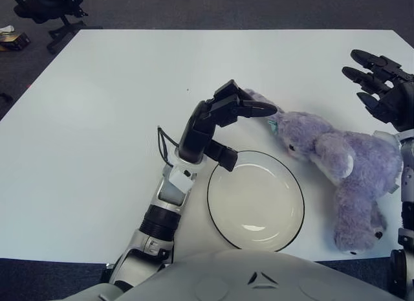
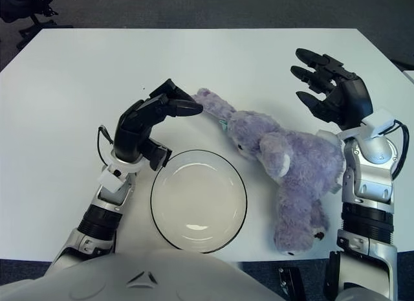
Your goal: Put the doll into the plate.
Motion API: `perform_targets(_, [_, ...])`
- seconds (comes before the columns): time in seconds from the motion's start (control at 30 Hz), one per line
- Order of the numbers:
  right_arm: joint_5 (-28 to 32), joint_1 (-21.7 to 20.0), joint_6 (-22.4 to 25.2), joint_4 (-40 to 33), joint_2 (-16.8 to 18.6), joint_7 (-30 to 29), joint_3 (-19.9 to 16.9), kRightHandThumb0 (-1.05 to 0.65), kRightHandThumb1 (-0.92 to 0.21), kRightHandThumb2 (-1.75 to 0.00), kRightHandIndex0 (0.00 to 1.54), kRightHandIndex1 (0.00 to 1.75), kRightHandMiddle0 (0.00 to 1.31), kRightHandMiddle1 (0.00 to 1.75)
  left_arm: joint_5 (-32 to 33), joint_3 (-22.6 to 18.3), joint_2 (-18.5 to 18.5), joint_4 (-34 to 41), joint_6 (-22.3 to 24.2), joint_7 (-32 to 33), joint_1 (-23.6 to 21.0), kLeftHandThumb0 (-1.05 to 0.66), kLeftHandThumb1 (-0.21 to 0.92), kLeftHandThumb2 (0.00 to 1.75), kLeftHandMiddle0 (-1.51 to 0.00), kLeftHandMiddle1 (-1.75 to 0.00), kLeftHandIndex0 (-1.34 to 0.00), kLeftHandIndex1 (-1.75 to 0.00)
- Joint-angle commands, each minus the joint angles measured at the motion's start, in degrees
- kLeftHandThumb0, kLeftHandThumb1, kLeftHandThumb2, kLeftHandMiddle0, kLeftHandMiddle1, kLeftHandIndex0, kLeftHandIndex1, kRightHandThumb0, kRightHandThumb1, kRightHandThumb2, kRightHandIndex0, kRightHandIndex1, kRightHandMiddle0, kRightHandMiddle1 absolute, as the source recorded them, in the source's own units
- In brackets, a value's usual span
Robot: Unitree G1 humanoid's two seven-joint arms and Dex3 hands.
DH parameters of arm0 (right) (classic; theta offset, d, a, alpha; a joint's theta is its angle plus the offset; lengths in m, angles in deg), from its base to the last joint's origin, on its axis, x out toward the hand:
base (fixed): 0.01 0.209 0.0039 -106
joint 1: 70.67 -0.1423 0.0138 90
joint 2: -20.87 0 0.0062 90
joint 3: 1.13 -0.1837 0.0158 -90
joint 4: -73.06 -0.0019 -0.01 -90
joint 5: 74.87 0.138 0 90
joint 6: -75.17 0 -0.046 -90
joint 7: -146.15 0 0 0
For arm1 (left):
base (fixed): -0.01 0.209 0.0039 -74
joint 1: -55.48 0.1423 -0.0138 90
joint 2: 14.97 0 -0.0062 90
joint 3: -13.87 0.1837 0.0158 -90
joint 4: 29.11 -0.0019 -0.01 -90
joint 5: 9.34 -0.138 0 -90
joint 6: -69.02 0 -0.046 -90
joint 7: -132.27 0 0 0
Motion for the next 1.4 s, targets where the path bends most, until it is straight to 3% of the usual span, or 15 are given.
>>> perform_targets(0.0, [0.9, -0.1, 0.3, 0.4, -0.2, 0.4, -0.9, -0.46, -0.92, -0.18, 0.59, 0.02, 0.53, 0.04, -0.7, 0.1, 0.4, 0.0, 0.2, 0.8, 0.2, -0.47, 0.92, 0.74, -0.49, -1.32, -0.67, -0.51])
perform_targets(0.13, [1.0, -0.1, 0.1, 0.7, -0.2, 0.7, -1.1, -0.46, -0.92, -0.18, 0.59, 0.02, 0.53, 0.04, -1.1, 0.2, 0.7, -0.1, 0.2, 0.9, 0.2, -0.47, 0.92, 0.74, -0.49, -1.32, -0.68, -0.51])
perform_targets(0.17, [1.9, 0.2, -1.9, -0.9, -3.0, 2.7, -3.7, -0.46, -0.89, -0.16, 0.60, 0.02, 0.55, 0.05, -3.2, -5.7, -1.9, -4.9, 10.8, 4.3, -5.6, -0.32, 0.92, 0.74, -0.39, -1.40, -0.55, -0.57])
perform_targets(0.2, [2.5, 0.5, -3.4, -2.1, -5.1, 4.2, -5.6, -0.45, -0.90, -0.14, 0.58, 0.01, 0.53, 0.04, -4.9, -10.1, -3.9, -8.4, 18.8, 6.9, -9.9, -0.35, 0.92, 0.66, -0.40, -1.26, -0.48, -0.58])
perform_targets(0.27, [-0.7, 1.4, -7.2, -3.3, -7.7, 4.3, -7.9, -0.42, -0.91, -0.12, 0.57, 0.01, 0.51, 0.02, -3.7, -15.6, -15.3, -26.4, 25.5, 6.7, -22.0, -0.37, 0.92, 0.55, -0.46, -0.99, -0.47, -0.48])
perform_targets(0.33, [-2.4, 1.6, -8.3, -3.3, -7.8, 3.8, -8.1, -0.40, -0.92, -0.10, 0.56, 0.00, 0.50, 0.01, -2.6, -16.0, -19.3, -33.0, 24.9, 5.7, -25.6, -0.37, 0.92, 0.51, -0.48, -0.88, -0.47, -0.44])
perform_targets(0.47, [-2.4, 1.6, -8.5, -3.2, -7.9, 3.9, -8.1, -0.38, -0.92, -0.08, 0.56, 0.00, 0.49, 0.01, -2.4, -15.6, -19.7, -34.8, 24.3, 6.1, -26.5, -0.38, 0.92, 0.47, -0.50, -0.79, -0.48, -0.41])
perform_targets(0.53, [-4.3, 4.6, -8.9, -5.6, -8.3, 3.5, -9.4, -0.35, -0.91, -0.07, 0.56, 0.00, 0.48, 0.00, -0.1, -15.1, -21.1, -42.6, 14.0, 4.2, -27.3, -0.38, 0.92, 0.43, -0.53, -0.66, -0.48, -0.44])
perform_targets(0.6, [-5.1, 6.0, -9.1, -6.6, -8.5, 3.5, -10.0, -0.33, -0.90, -0.06, 0.56, 0.00, 0.47, 0.00, 0.3, -14.8, -21.4, -45.7, 9.5, 4.3, -27.6, -0.37, 0.92, 0.41, -0.60, -0.50, -0.47, -0.50])
perform_targets(0.73, [-5.1, 7.1, -9.6, -6.7, -8.4, 3.3, -10.5, -0.28, -0.90, -0.04, 0.60, 0.02, 0.48, 0.01, -1.1, -14.9, -20.9, -46.6, 9.3, 7.4, -28.4, -0.37, 0.92, 0.37, -0.68, -0.33, -0.46, -0.58])
perform_targets(0.93, [-5.3, 7.5, -9.9, -6.9, -8.4, 3.1, -10.5, -0.26, -0.90, -0.03, 0.63, 0.02, 0.49, 0.01, -1.7, -14.5, -21.3, -51.5, 5.9, 8.9, -30.4, -0.36, 0.92, 0.36, -0.70, -0.28, -0.46, -0.60])
perform_targets(1.0, [-13.5, 5.6, -24.3, -0.1, -6.5, -2.6, -11.1, -0.25, -0.90, -0.02, 0.64, 0.03, 0.50, 0.01, -1.7, -15.1, -20.7, -52.7, 6.4, 11.0, -30.9, -0.36, 0.92, 0.35, -0.71, -0.27, -0.46, -0.61])
perform_targets(1.07, [-19.0, 3.7, -34.2, 5.5, -5.7, -6.6, -11.1, -0.24, -0.90, -0.02, 0.62, 0.01, 0.49, 0.01, -1.5, -15.4, -20.4, -53.5, 6.6, 12.2, -31.2, -0.36, 0.92, 0.34, -0.72, -0.26, -0.45, -0.64])
perform_targets(1.2, [-25.8, 0.6, -43.8, 12.2, -5.9, -11.9, -10.8, -0.24, -0.91, -0.02, 0.58, 0.00, 0.49, 0.01, -0.9, -15.7, -20.1, -54.2, 6.6, 12.5, -31.4, -0.36, 0.92, 0.33, -0.72, -0.25, -0.44, -0.66])
perform_targets(1.37, [-28.2, -0.5, -47.5, 15.6, -6.6, -14.8, -10.4, -0.25, -0.91, -0.01, 0.56, 0.00, 0.48, 0.00, -0.9, -15.7, -20.1, -54.4, 6.5, 12.6, -31.5, -0.35, 0.92, 0.32, -0.73, -0.24, -0.44, -0.67])
